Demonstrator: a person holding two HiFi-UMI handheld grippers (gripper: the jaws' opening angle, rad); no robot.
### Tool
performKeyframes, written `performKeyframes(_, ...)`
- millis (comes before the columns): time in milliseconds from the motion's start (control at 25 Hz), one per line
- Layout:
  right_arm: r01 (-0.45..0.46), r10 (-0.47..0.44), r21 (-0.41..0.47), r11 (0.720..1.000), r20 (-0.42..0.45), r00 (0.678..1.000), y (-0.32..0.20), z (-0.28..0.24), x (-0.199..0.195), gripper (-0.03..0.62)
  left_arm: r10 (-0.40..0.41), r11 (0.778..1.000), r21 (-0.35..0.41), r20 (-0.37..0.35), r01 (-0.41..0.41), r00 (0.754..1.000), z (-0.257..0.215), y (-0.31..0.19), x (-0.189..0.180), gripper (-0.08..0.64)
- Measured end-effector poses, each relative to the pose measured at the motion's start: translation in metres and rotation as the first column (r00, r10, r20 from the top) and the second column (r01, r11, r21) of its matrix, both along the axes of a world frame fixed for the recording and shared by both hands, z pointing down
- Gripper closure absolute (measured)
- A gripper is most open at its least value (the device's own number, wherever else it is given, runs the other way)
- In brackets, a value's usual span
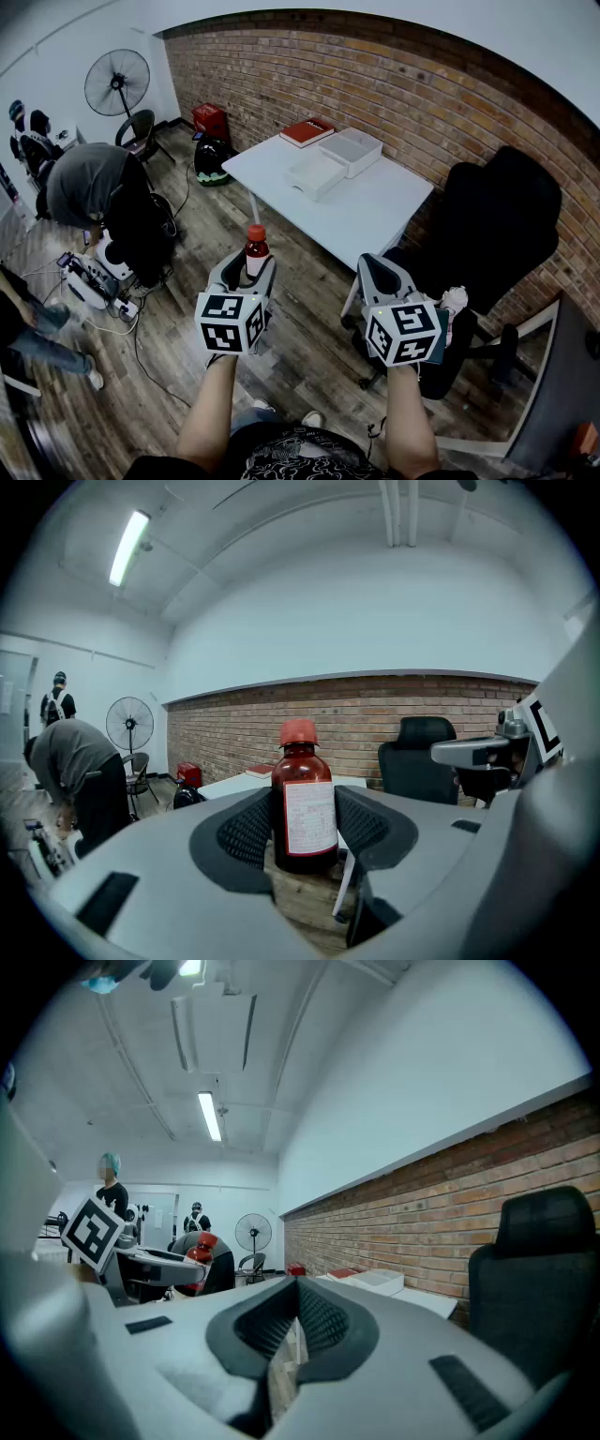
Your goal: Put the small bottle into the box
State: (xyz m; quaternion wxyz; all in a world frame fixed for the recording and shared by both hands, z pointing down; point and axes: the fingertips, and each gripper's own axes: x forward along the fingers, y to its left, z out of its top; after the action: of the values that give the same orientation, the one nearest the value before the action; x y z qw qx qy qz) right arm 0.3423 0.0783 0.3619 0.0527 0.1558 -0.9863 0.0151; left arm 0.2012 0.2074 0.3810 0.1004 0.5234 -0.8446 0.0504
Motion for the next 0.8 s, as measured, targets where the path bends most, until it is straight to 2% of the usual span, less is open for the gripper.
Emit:
performKeyframes(400,0.019,-0.019,-0.004,1.000,-0.005,1.000,-0.008,0.007,-0.005,0.571,0.019,1.000,-0.013,-0.017,-0.019,1.000,0.009,-0.018,-0.002,0.337)
performKeyframes(600,-0.004,0.004,-0.007,1.000,-0.022,1.000,-0.024,0.013,-0.031,0.571,0.044,0.999,-0.014,-0.035,-0.044,0.998,0.018,-0.037,-0.031,0.337)
performKeyframes(800,-0.040,0.040,-0.005,0.999,-0.044,0.998,-0.036,0.015,-0.077,0.571,0.093,0.995,-0.018,-0.043,-0.094,0.995,0.020,-0.060,-0.077,0.337)
